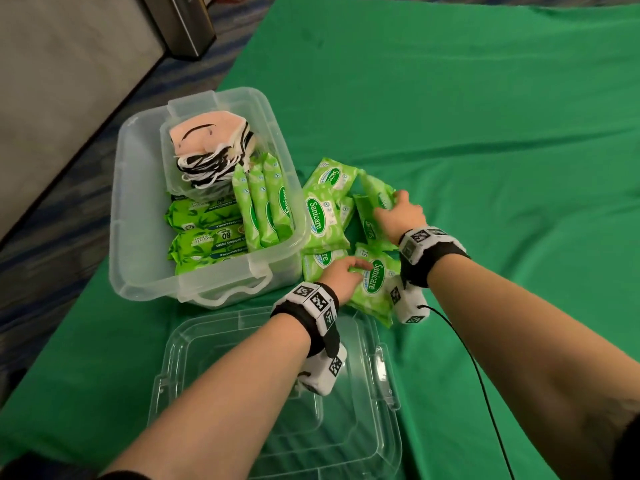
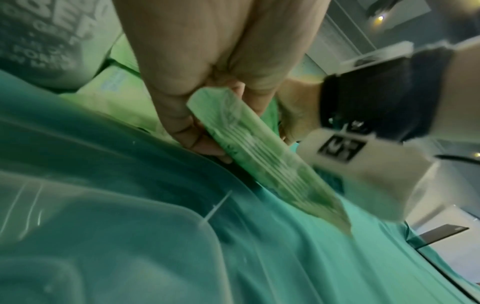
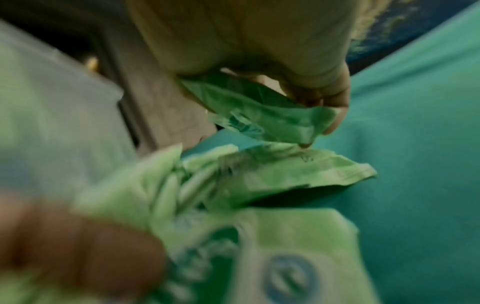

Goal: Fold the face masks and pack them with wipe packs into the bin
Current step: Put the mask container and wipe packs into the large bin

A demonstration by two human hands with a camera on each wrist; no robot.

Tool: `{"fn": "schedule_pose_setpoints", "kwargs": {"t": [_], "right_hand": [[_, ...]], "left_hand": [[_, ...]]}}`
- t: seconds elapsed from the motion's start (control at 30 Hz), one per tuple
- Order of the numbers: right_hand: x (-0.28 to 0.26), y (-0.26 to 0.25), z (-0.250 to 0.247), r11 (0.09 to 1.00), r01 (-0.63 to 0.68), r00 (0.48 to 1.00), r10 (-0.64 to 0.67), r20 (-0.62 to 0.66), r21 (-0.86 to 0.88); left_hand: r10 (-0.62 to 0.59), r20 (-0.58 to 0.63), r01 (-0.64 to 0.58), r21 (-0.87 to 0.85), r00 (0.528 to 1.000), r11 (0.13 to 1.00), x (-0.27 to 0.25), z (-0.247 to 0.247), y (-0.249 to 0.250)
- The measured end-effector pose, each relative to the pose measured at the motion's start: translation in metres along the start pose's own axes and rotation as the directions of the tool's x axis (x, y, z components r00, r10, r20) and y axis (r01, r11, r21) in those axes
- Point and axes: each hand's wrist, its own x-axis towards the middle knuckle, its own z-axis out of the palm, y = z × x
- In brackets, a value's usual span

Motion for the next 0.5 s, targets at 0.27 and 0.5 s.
{"fn": "schedule_pose_setpoints", "kwargs": {"t": [0.27,0.5], "right_hand": [[-0.047,0.045,-0.020,0.468,-0.361,0.888,-0.092,0.450,0.807],[-0.035,0.048,-0.016,0.984,-0.031,0.983,-0.001,0.183,0.174]], "left_hand": [[-0.217,-0.061,0.181,-0.361,0.974,0.915,0.001,0.000,0.005],[-0.049,-0.155,0.009,-0.244,0.987,0.970,-0.003,0.003,-0.006]]}}
